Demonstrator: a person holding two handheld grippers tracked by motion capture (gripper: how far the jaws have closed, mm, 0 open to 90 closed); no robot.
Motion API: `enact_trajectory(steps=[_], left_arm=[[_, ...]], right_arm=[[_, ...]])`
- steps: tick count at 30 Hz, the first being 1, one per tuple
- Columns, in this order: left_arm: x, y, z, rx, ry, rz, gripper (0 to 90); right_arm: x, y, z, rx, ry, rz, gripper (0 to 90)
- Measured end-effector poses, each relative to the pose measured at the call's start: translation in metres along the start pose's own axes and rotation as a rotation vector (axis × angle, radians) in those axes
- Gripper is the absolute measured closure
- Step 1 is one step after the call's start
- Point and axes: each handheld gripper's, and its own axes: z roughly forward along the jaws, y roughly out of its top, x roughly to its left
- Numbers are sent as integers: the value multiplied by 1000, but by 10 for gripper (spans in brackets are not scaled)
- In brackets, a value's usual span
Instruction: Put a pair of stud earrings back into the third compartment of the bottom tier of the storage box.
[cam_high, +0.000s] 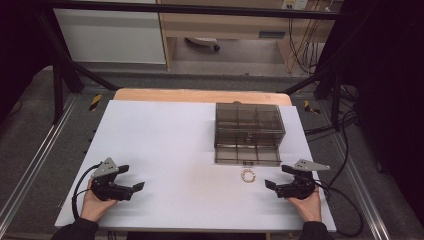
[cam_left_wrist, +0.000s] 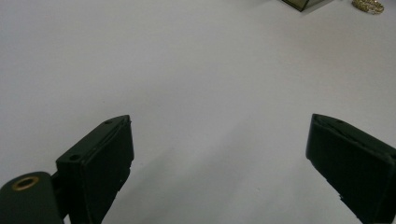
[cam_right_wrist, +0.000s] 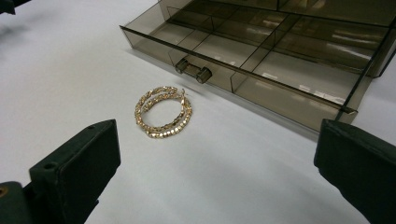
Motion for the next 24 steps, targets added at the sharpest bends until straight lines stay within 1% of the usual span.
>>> enact_trajectory(steps=[4,8,12,13,16,21,24], left_arm=[[-1,0,1,4,1,0,73],[0,0,1,4,0,-4,73],[0,0,1,-2,1,-11,74],[0,0,0,-3,3,-10,74],[0,-1,0,-5,2,-11,74],[1,-1,0,-4,2,-12,74],[1,-1,0,-4,2,-12,74]], right_arm=[[1,0,1,9,0,5,11],[2,0,3,19,-3,-5,13],[3,0,4,25,-5,0,14],[4,1,4,28,-7,-8,15],[7,3,6,31,-14,-20,20],[13,7,9,41,-12,-35,35],[17,9,12,44,-8,-27,54]])
